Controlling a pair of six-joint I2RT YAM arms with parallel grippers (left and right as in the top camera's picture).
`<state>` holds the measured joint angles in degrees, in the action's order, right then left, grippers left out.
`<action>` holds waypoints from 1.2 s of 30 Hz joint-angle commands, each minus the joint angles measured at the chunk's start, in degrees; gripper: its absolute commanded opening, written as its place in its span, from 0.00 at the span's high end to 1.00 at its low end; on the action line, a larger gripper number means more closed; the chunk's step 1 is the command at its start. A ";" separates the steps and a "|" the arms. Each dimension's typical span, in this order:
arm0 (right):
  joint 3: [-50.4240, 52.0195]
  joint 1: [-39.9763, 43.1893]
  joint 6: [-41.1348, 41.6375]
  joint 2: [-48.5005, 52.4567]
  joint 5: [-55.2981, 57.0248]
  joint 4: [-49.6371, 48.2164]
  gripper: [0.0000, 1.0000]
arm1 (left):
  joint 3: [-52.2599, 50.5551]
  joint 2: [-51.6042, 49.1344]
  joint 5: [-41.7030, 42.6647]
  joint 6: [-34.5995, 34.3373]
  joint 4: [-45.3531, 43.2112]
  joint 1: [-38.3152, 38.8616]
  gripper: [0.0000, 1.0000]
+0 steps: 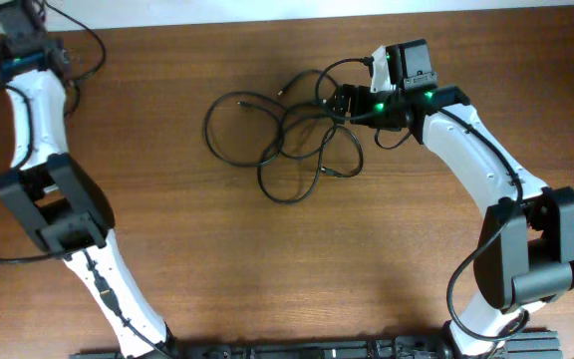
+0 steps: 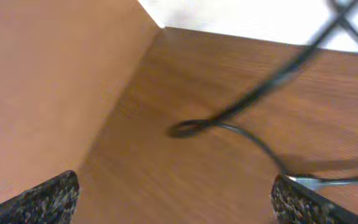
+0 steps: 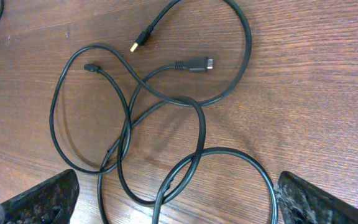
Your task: Untangle cables
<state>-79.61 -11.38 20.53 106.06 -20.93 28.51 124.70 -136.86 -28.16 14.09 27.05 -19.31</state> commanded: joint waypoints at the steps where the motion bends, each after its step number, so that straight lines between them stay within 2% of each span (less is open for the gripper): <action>1: -0.20 0.15 -0.57 0.07 0.46 0.00 0.01 | 0.00 -0.55 10.71 8.11 -1.77 -5.60 0.02; 4: -0.20 0.15 -0.57 0.07 0.46 0.00 0.01 | 0.00 -1.97 24.41 9.66 -4.00 -7.98 0.05; 6: -0.20 0.15 -0.57 0.07 0.46 0.00 0.01 | 0.00 -3.87 25.86 9.64 -4.87 -8.13 0.05; 9: -0.20 0.15 -0.57 0.07 0.46 0.00 0.01 | 0.00 -6.12 32.94 9.62 -10.40 -8.11 0.05; 10: -0.20 0.15 -0.57 0.07 0.46 0.00 0.01 | 0.00 -6.36 32.92 9.62 -11.47 -8.13 0.16; 11: -0.20 0.15 -0.57 0.07 0.46 0.00 0.01 | -0.02 -6.51 32.94 9.60 -11.96 -8.13 0.47; 12: -0.20 0.15 -0.57 0.07 0.46 0.00 0.01 | 0.00 -6.56 33.38 9.57 -11.87 -8.13 0.65; 13: -0.20 0.15 -0.57 0.07 0.46 0.00 0.01 | 0.00 -6.56 34.97 9.55 -11.87 -8.09 0.64; 14: -0.20 0.15 -0.57 0.07 0.46 0.00 0.01 | 0.00 -6.54 38.16 9.09 -11.76 -8.09 0.87; 15: -0.20 0.15 -0.57 0.07 0.46 0.00 0.01 | 0.00 -6.54 39.95 8.76 -11.80 -8.09 1.00; 17: -0.20 0.15 -0.57 0.07 0.46 0.00 0.01 | 0.09 -6.36 40.00 0.59 -12.72 -8.09 1.00; 19: -0.20 0.15 -0.57 0.07 0.46 0.00 0.01 | 0.35 -3.32 37.18 -18.95 -13.09 -9.03 1.00; 20: -0.20 0.15 -0.57 0.07 0.46 0.00 0.01 | 0.35 -1.18 34.69 -26.51 -13.11 -9.35 1.00; 21: -0.20 0.15 -0.57 0.07 0.46 0.00 0.01 | 0.33 1.99 30.73 -32.26 -13.14 -9.35 1.00; 22: -0.20 0.15 -0.57 0.07 0.46 0.00 0.01 | 0.33 4.59 29.22 -35.12 -13.81 -9.35 1.00; 24: -0.20 0.15 -0.57 0.07 0.46 0.00 0.01 | 0.33 8.00 31.63 -46.82 -18.16 -9.35 1.00; 26: -0.20 0.15 -0.57 0.07 0.46 0.00 0.01 | 0.33 8.35 42.80 -62.14 -22.84 -9.40 1.00; 27: -0.20 0.15 -0.57 0.07 0.46 0.00 0.01 | 0.15 8.04 43.85 -65.29 -22.29 -9.27 1.00; 30: -0.20 0.15 -0.57 0.07 0.46 0.00 0.01 | 0.02 4.68 43.98 -65.26 -15.63 -9.22 1.00; 31: -0.20 0.15 -0.57 0.07 0.46 0.00 0.01 | 0.02 2.75 45.70 -65.29 -16.28 -9.01 1.00; 33: -0.20 0.15 -0.57 0.07 0.46 0.00 0.01 | 0.02 -2.91 55.80 -65.64 -26.08 -9.46 1.00; 36: -0.20 0.15 -0.57 0.07 0.46 0.00 0.01 | 0.02 -7.63 55.21 -67.52 -30.80 -9.70 1.00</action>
<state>-79.61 -11.38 20.56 106.06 -20.82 28.51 124.70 -141.40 24.45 -51.68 -0.82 -28.34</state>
